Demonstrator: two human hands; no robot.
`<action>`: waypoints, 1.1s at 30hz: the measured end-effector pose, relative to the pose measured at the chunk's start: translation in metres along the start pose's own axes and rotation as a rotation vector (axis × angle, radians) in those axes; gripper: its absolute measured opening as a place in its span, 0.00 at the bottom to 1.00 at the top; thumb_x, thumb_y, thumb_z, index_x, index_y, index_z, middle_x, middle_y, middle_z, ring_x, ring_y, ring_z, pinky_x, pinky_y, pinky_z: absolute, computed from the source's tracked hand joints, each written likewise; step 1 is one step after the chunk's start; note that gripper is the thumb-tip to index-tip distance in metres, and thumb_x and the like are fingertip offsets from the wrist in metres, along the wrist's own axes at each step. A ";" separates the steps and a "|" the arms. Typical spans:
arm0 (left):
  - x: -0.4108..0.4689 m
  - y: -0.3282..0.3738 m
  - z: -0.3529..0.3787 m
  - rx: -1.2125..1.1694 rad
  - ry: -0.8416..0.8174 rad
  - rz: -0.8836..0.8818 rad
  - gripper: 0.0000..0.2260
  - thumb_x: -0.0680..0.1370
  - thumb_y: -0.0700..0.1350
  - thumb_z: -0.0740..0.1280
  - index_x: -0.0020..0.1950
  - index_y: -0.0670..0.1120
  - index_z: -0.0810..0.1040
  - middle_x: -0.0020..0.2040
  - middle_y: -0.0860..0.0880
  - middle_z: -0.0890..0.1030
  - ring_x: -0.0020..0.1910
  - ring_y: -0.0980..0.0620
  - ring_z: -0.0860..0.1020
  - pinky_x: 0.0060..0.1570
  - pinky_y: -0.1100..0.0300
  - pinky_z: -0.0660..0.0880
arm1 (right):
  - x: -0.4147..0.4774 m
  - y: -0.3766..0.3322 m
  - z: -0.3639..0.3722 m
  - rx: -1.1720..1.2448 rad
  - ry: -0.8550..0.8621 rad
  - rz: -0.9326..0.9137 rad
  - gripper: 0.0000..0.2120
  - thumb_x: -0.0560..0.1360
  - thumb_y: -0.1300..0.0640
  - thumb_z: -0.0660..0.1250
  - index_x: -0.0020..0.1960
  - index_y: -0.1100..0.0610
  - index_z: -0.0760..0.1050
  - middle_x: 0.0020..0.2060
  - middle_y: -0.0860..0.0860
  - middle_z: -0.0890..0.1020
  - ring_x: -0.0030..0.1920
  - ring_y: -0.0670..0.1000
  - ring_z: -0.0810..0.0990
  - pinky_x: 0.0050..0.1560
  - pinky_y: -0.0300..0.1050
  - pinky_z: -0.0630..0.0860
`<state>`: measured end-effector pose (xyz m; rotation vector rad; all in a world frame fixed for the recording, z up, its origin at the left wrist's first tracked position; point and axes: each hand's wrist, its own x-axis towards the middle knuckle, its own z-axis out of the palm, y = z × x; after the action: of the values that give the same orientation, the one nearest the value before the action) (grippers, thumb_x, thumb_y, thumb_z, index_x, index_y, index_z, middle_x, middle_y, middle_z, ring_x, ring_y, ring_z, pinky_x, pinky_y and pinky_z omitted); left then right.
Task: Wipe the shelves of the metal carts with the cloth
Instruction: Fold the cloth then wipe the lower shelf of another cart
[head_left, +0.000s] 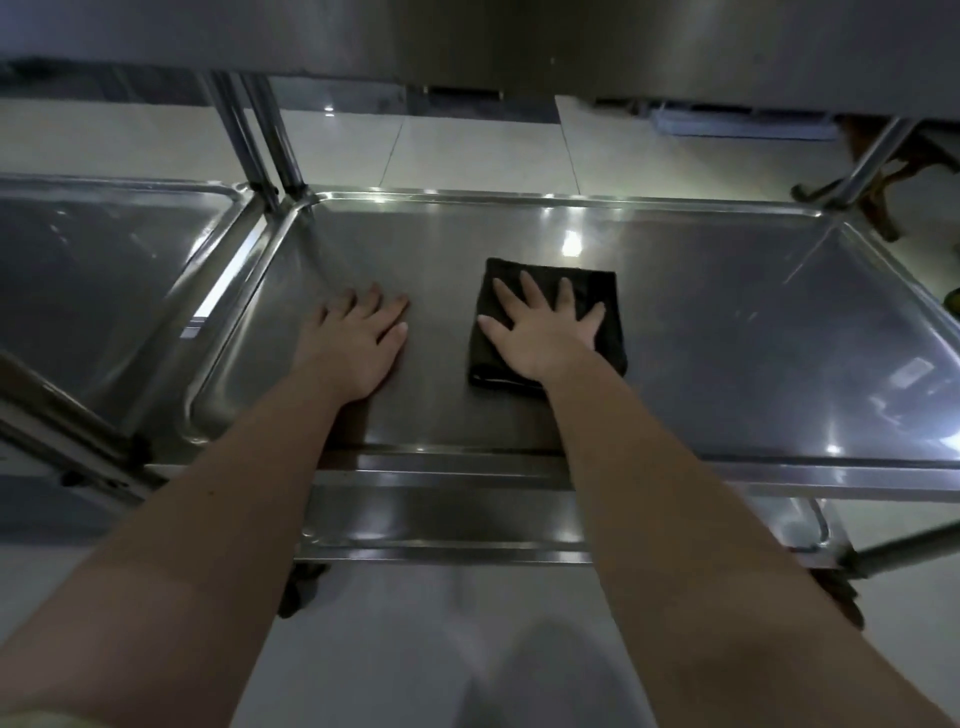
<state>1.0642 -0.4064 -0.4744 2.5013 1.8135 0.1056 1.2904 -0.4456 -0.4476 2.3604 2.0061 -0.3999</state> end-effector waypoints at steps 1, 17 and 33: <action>0.000 -0.001 0.000 -0.003 -0.004 -0.001 0.23 0.83 0.58 0.46 0.78 0.61 0.52 0.80 0.51 0.53 0.78 0.45 0.52 0.75 0.45 0.49 | 0.003 -0.019 0.003 -0.002 -0.001 -0.041 0.31 0.78 0.30 0.44 0.78 0.36 0.42 0.79 0.43 0.42 0.78 0.60 0.37 0.69 0.75 0.37; -0.006 0.011 -0.002 -0.022 -0.001 -0.039 0.23 0.83 0.59 0.47 0.78 0.61 0.53 0.80 0.52 0.52 0.79 0.46 0.51 0.75 0.45 0.47 | -0.005 0.113 -0.016 0.041 0.056 0.345 0.31 0.78 0.30 0.43 0.78 0.37 0.43 0.79 0.43 0.43 0.78 0.59 0.39 0.71 0.72 0.41; -0.007 0.007 -0.001 -0.059 0.005 -0.040 0.23 0.82 0.60 0.48 0.78 0.61 0.56 0.80 0.54 0.54 0.78 0.47 0.52 0.74 0.47 0.50 | -0.054 0.024 0.012 -0.001 0.066 -0.061 0.31 0.76 0.28 0.44 0.77 0.35 0.43 0.78 0.40 0.42 0.78 0.55 0.39 0.73 0.68 0.39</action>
<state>1.0688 -0.4155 -0.4732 2.4262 1.8339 0.1617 1.3042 -0.5044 -0.4514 2.3472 2.1103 -0.3266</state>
